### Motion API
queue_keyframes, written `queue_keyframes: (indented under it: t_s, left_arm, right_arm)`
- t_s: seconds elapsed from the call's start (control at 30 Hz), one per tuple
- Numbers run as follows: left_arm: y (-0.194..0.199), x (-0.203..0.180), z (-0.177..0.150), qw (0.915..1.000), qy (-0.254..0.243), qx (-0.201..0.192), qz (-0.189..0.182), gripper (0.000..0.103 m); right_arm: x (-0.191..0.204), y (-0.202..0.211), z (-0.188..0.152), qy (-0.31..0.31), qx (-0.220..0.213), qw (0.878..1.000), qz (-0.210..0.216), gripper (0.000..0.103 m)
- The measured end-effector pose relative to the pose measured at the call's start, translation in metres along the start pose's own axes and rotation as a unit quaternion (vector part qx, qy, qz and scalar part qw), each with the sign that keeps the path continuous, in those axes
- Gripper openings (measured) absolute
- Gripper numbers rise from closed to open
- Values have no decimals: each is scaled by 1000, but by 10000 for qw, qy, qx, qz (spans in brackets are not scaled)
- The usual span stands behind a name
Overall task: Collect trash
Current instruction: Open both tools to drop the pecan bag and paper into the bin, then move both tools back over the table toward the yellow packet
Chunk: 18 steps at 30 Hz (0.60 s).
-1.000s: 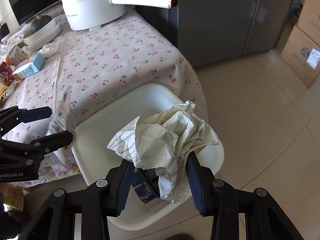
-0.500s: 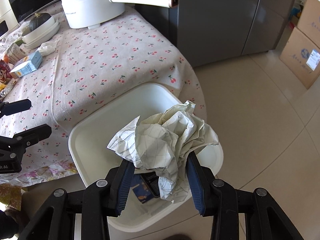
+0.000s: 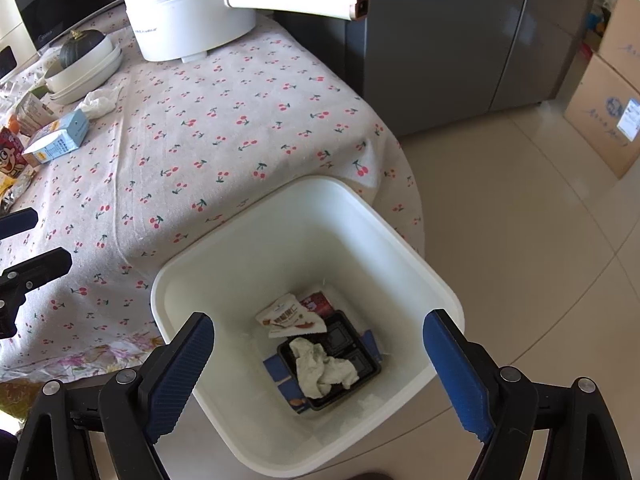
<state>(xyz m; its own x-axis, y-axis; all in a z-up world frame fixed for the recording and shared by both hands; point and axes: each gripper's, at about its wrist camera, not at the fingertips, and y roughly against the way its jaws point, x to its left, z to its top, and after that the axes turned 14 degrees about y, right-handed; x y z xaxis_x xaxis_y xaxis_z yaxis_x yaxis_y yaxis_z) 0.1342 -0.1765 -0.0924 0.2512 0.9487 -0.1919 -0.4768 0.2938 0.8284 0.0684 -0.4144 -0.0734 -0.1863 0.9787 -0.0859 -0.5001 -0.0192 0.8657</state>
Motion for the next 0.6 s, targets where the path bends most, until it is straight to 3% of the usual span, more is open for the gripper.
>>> queue_keyframes:
  t_s: [0.33, 0.6]
  left_arm:
    - [18, 51, 4, 9987, 341, -51, 371, 91]
    - [35, 114, 11, 9937, 773, -108, 808, 91]
  right_arm:
    - [19, -5, 22, 102, -29, 9999, 80, 90]
    - [52, -10, 51, 401, -120, 9988, 236, 90]
